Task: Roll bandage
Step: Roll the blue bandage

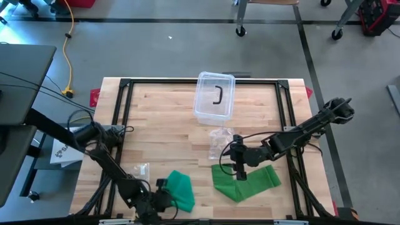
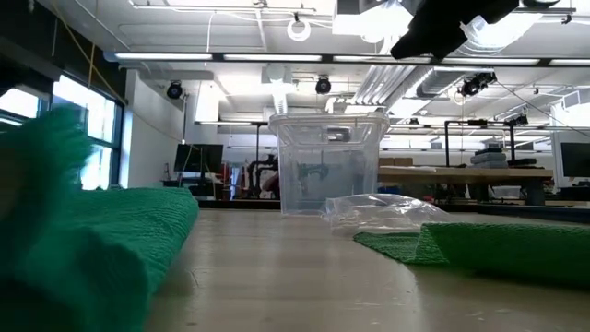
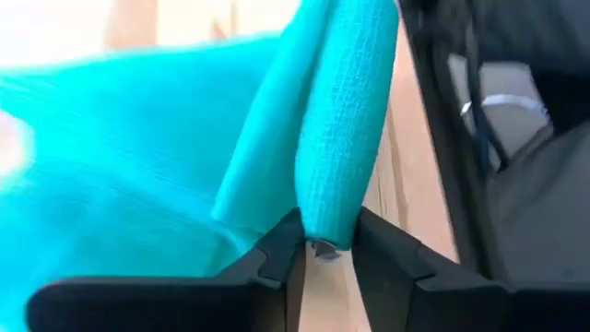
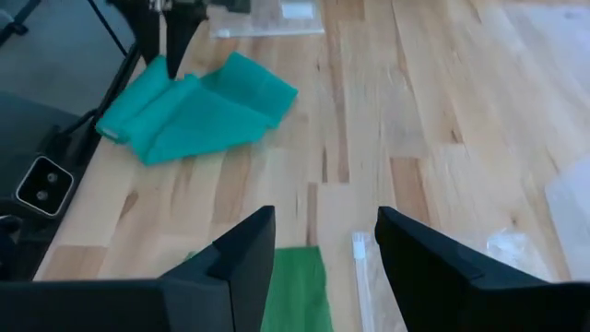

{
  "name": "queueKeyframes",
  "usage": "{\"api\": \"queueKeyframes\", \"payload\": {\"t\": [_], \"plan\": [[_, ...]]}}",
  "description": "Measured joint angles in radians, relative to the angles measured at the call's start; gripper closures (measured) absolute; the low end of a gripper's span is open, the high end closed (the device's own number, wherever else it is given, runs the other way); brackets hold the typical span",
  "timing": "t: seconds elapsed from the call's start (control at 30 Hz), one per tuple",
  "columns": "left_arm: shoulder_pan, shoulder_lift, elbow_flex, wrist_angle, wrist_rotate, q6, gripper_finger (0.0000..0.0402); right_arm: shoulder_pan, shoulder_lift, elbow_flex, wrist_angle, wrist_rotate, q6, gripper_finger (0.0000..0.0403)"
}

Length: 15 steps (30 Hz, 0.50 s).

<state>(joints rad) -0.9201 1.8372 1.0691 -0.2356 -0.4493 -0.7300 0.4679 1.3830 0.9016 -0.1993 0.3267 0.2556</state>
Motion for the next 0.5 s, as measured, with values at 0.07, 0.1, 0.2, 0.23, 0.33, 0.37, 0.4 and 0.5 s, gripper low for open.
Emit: {"api": "queueKeyframes", "payload": {"t": [0.07, 0.1, 0.2, 0.23, 0.33, 0.37, 0.4, 0.5], "plan": [[0.004, -0.061, 0.0, -0.041, -0.034, -0.007, 0.0338, 0.0, 0.0, 0.0, 0.027, 0.0, -0.024, 0.022], [0.005, -0.096, 0.0, -0.077, -0.052, -0.011, 0.0341, 0.0, 0.0, 0.0, 0.044, 0.0, -0.037, 0.022], [0.003, -0.215, 0.0, -0.215, -0.105, -0.042, 0.0342, 0.004, 0.0, 0.0, 0.1, 0.004, -0.099, 0.022], [0.002, -0.257, 0.0, -0.258, -0.128, -0.057, 0.0343, 0.004, 0.0, 0.0, 0.12, 0.007, -0.126, 0.022], [0.003, -0.379, 0.0, -0.321, -0.19, -0.076, 0.0343, 0.004, 0.007, 0.0, 0.222, -0.004, -0.212, 0.022], [0.004, -0.415, 0.0, -0.326, -0.204, -0.066, 0.0343, 0.005, 0.015, 0.0, 0.27, -0.018, -0.247, 0.022], [0.005, -0.447, 0.0, -0.326, -0.217, -0.049, 0.0343, 0.008, 0.029, 0.0, 0.323, -0.033, -0.284, 0.022], [0.011, -0.522, 0.0, -0.32, -0.252, -0.007, 0.0343, 0.012, 0.083, 0.0, 0.517, -0.075, -0.383, 0.022]]}}
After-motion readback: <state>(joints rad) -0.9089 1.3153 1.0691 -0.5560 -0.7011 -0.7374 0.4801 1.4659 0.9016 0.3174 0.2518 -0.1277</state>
